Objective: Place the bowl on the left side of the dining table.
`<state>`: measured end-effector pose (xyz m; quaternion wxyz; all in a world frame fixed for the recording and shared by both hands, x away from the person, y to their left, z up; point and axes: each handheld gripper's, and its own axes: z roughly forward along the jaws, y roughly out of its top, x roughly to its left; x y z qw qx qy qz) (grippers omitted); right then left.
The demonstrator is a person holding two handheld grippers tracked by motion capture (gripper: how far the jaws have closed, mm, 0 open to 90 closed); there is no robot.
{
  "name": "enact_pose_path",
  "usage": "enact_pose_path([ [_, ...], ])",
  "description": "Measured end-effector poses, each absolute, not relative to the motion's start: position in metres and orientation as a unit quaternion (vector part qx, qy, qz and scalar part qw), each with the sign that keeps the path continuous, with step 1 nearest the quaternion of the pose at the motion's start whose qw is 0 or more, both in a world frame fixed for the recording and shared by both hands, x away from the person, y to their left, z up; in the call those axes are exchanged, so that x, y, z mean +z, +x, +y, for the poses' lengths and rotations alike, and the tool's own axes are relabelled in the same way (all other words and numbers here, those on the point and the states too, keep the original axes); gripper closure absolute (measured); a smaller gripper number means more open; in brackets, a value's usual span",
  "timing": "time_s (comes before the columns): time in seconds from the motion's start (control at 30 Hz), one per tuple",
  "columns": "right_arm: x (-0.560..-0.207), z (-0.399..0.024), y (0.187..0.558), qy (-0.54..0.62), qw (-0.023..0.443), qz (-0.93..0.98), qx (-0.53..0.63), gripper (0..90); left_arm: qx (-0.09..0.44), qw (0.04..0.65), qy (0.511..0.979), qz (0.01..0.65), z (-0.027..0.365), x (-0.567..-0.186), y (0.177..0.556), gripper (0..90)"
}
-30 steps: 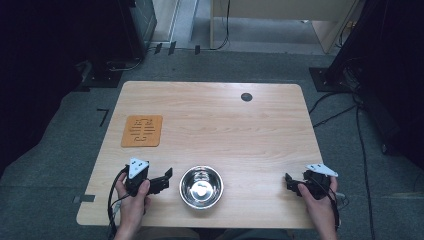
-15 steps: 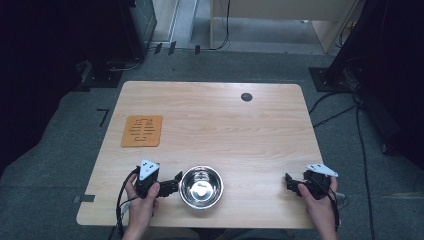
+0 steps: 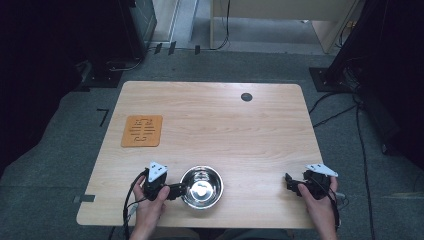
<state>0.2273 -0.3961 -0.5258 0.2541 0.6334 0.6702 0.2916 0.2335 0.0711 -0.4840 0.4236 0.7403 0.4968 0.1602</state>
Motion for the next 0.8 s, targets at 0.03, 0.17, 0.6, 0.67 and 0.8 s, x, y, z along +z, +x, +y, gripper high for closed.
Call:
enact_pose_path([
  [0.03,-0.526,-0.396,0.227,0.633,0.254,0.670,0.292,2.0,0.159,0.421,0.743,0.496,0.069,-0.485,0.233,9.6],
  [0.17,-0.526,-0.396,0.227,0.633,0.254,0.670,0.292,2.0,0.154,0.412,0.751,0.493,0.063,-0.487,0.233,9.6],
  [0.6,-0.526,-0.396,0.227,0.633,0.254,0.670,0.292,2.0,0.138,0.391,0.762,0.497,0.054,-0.498,0.232,9.8],
  [0.67,-0.526,-0.396,0.227,0.633,0.254,0.671,0.292,2.0,0.142,0.384,0.761,0.503,0.052,-0.499,0.233,13.7],
  [0.8,-0.526,-0.396,0.228,0.632,0.254,0.671,0.292,2.0,0.134,0.376,0.767,0.502,0.049,-0.502,0.234,14.4],
])
